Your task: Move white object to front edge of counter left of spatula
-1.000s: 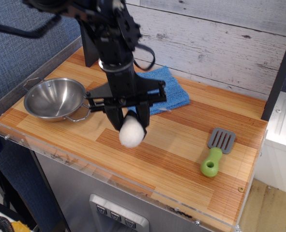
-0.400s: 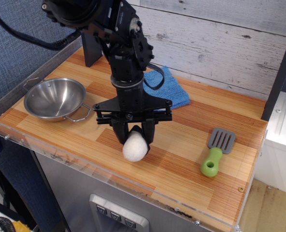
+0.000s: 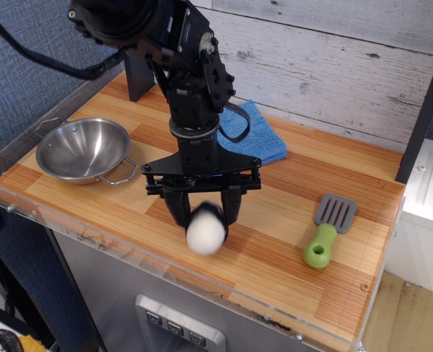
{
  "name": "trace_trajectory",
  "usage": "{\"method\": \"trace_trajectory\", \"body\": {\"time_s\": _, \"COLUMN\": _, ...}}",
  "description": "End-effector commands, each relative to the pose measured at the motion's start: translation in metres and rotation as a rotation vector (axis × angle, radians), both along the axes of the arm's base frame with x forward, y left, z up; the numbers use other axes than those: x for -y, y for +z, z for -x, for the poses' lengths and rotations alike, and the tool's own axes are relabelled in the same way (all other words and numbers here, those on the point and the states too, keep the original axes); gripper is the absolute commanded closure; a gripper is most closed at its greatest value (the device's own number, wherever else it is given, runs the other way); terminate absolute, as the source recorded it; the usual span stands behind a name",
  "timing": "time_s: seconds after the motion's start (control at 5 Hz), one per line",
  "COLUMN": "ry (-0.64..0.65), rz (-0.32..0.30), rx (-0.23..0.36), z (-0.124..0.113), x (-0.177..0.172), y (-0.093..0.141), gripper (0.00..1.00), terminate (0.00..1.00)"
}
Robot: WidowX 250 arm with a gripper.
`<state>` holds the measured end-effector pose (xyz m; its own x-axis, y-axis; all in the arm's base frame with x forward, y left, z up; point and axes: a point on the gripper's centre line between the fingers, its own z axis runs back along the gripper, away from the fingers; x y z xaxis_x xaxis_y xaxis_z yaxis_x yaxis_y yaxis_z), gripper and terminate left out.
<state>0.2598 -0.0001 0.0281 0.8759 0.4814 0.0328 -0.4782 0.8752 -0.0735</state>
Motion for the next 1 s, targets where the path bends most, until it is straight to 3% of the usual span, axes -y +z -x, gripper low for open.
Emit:
{"method": "trace_trajectory", "body": {"time_s": 0.0, "ry": 0.004, "rz": -0.009, "rx": 0.046, "z": -0.003, "x": -0.012, "y": 0.015, "gripper": 0.00, "terminate": 0.00}}
{"method": "trace_trajectory", "body": {"time_s": 0.4, "ry": 0.026, "rz": 0.026, "rx": 0.100, "z": -0.009, "x": -0.016, "y": 0.039, "gripper": 0.00, "terminate": 0.00}}
{"method": "trace_trajectory", "body": {"time_s": 0.8, "ry": 0.082, "rz": 0.097, "rx": 0.229, "z": -0.023, "x": -0.014, "y": 0.096, "gripper": 0.00, "terminate": 0.00}}
